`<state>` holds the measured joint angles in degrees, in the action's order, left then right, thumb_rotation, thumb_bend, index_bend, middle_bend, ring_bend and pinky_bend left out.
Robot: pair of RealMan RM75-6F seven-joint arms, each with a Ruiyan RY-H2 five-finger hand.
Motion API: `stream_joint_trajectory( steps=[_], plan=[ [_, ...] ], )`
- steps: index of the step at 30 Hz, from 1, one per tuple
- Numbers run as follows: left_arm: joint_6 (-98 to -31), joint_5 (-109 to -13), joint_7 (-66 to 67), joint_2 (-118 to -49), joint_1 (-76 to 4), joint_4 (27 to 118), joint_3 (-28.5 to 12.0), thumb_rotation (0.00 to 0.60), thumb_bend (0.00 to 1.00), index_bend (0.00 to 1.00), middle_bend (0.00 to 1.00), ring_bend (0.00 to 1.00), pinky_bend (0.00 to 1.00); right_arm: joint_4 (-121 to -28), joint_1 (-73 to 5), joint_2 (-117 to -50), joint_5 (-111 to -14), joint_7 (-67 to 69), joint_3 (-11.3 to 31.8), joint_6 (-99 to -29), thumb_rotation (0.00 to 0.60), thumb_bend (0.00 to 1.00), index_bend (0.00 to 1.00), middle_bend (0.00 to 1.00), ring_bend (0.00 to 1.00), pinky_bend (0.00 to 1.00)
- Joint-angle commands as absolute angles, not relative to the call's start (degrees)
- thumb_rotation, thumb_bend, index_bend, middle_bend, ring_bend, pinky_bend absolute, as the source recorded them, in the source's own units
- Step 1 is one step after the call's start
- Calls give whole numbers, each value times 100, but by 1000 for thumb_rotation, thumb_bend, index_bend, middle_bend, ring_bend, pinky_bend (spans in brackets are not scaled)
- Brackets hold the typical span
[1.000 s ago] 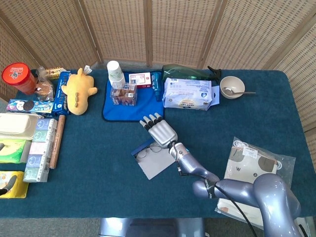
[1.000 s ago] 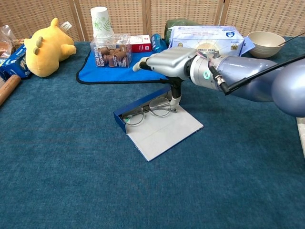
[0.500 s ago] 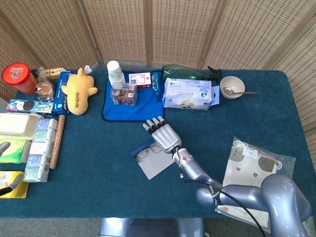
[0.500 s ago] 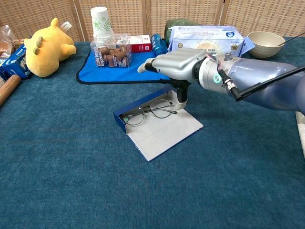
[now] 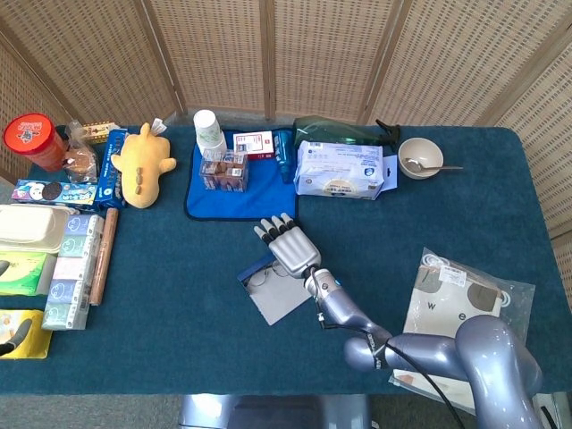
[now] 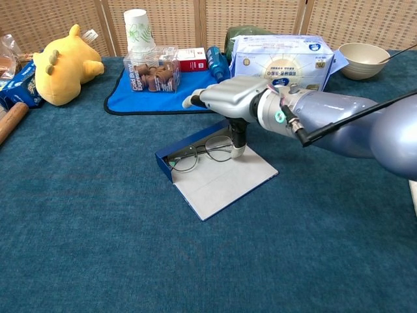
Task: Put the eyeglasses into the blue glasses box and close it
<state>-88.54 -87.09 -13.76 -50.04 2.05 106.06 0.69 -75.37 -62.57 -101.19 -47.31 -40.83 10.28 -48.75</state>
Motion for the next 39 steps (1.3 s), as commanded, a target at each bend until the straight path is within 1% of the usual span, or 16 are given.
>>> stream_joint_trajectory(
  steps=[1,9,14,17,23,25,28,30,36,39],
  plan=[
    [-8865,-8701,-1392,-5008,221,10589,76,600,292,9,95,0,0,-7436,-6311,-10177,-4709,-4053,1064,-4814,600,129,0,2,0,93],
    [-8904,-8660,-1442,-5005,265,10550,77,600,293,9,95,0,0,-7231,-6431,-10260,-4665,-4030,1136,-4713,600,128,0,2,0,94],
    [-8880,-8652,-1470,-5029,256,10526,70,600,293,9,95,0,0,-7347,-6448,-10196,-4632,-4086,1120,-4737,600,129,0,2,0,93],
    [-8865,-8673,-1480,-5047,238,10517,64,600,292,10,95,0,0,-7589,-6449,-10061,-4546,-4178,1091,-4739,600,150,0,10,0,93],
    [-8821,-8750,-1514,-5096,190,10482,63,600,292,9,95,0,0,-8703,-6602,-9413,-3878,-4459,1155,-4636,600,249,0,63,0,94],
    [-8821,-8770,-1531,-5104,189,10476,69,600,293,9,95,0,0,-8884,-6683,-9302,-3668,-4515,1157,-4616,600,290,1,93,0,94],
    [-8823,-8793,-1579,-5114,201,10456,91,600,293,9,95,0,0,-9042,-6825,-9219,-3406,-4591,1126,-4609,600,325,32,138,18,94],
    [-8838,-8807,-1605,-5115,219,10441,110,600,292,8,95,0,0,-9068,-6915,-9226,-3303,-4612,1093,-4612,600,326,68,157,34,94],
    [-8836,-8774,-1643,-5123,251,10399,137,600,293,6,94,0,0,-8931,-7147,-9349,-3110,-4636,983,-4592,600,324,133,207,71,100],
    [-8796,-8747,-1656,-5132,245,10384,144,600,293,5,94,0,0,-8825,-7242,-9425,-3034,-4668,911,-4555,600,320,161,213,75,101]
  ],
)
